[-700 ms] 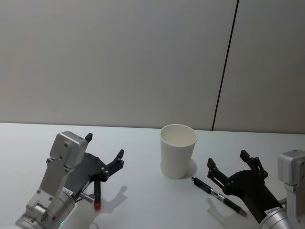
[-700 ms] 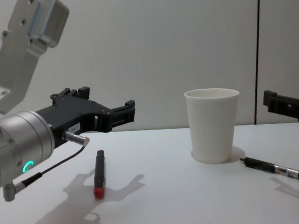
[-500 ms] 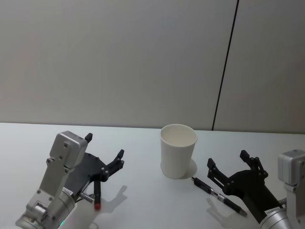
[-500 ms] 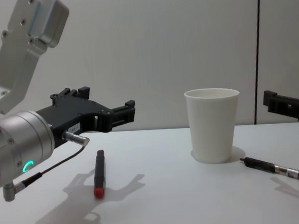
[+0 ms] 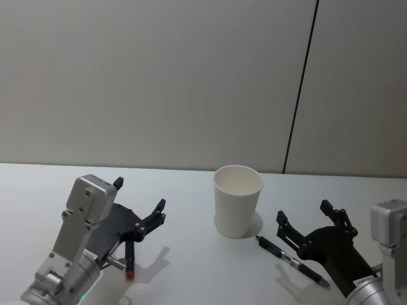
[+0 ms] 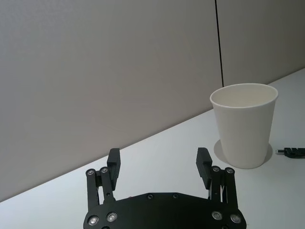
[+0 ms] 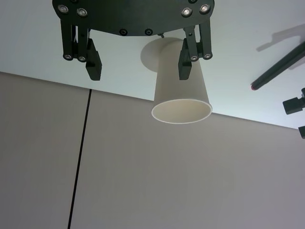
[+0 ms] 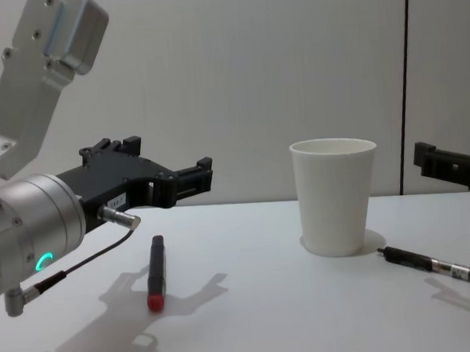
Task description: Place the pen into the pen holder.
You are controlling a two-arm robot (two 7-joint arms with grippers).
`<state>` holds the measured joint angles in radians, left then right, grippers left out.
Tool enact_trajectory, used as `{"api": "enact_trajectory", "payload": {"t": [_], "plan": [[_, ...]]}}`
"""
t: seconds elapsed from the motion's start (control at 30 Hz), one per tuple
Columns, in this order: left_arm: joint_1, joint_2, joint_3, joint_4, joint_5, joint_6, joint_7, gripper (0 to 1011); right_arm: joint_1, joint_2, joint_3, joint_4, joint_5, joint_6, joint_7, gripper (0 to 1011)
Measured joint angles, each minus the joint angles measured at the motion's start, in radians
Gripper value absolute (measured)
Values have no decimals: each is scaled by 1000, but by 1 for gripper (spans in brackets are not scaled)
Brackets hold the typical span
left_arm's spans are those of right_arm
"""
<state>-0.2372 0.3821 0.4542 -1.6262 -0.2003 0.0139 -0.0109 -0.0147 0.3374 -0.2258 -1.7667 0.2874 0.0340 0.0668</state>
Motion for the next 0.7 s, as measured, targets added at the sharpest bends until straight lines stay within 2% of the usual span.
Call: {"api": "enact_trajectory", "payload": {"t": [0.7], "plan": [[0,0,0,0,0,0,0,1004,0,0,0,0,0,0,0,1001]]}}
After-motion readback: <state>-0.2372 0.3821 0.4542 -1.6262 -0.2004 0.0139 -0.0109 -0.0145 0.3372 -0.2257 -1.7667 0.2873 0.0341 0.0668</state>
